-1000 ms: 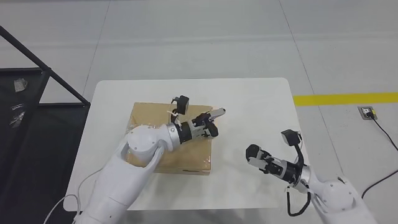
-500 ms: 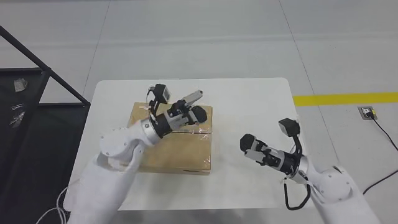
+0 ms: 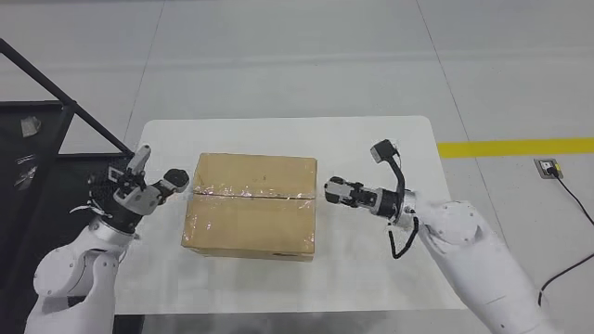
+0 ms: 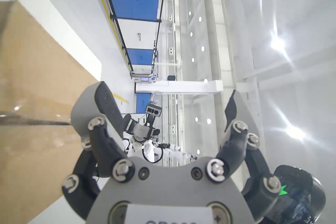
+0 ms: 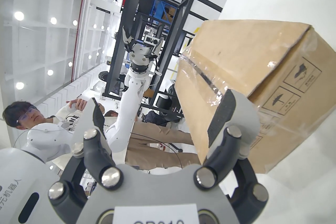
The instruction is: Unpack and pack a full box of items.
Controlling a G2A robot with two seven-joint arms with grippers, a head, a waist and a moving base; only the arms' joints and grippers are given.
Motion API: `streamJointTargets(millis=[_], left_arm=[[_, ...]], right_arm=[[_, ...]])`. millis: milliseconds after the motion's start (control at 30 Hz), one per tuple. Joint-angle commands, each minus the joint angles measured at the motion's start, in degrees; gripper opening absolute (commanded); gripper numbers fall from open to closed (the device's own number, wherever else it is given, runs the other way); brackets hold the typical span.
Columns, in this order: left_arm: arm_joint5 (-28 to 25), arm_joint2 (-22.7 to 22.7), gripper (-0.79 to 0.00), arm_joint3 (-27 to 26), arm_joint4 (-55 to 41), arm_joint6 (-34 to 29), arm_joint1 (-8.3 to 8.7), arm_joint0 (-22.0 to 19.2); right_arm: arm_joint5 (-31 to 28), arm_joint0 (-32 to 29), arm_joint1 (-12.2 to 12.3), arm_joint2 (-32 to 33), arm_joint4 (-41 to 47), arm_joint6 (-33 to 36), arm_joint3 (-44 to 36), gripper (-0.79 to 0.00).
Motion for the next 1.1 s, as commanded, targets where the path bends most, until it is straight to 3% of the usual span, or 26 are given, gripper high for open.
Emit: streamJointTargets(millis=[0,367,567,733,1067], left_arm=[[-0.5,-1.4,0.0,1.8,-1.1,0.3,0.15,0.8],[-1.8,-1.7,0.0,7.2,-1.8,2.0,0.52,1.2],[-2.3,-1.4,0.0,10.0,-2.2,3.3,0.65,0.5],[-2.4,-1.0,0.0,10.7,-2.7,3.2,0.75,0.6],[-2.3,-0.6,0.0,11.0,-3.4,3.5,0.98,0.8]], right_arm=[[0.3,1.4,-0.4,-0.7,1.3,1.2,3.1,0.0],[-0.8,3.3,-1.5,-2.7,4.0,5.2,9.2,0.0],[-4.6,1.7,-1.8,-1.7,3.0,-0.8,7.6,0.0],[-1.9,1.3,-1.8,-2.0,1.4,0.6,5.1,0.0],[2.2,2.9,-2.6,-3.7,0.8,1.8,7.3,0.0]])
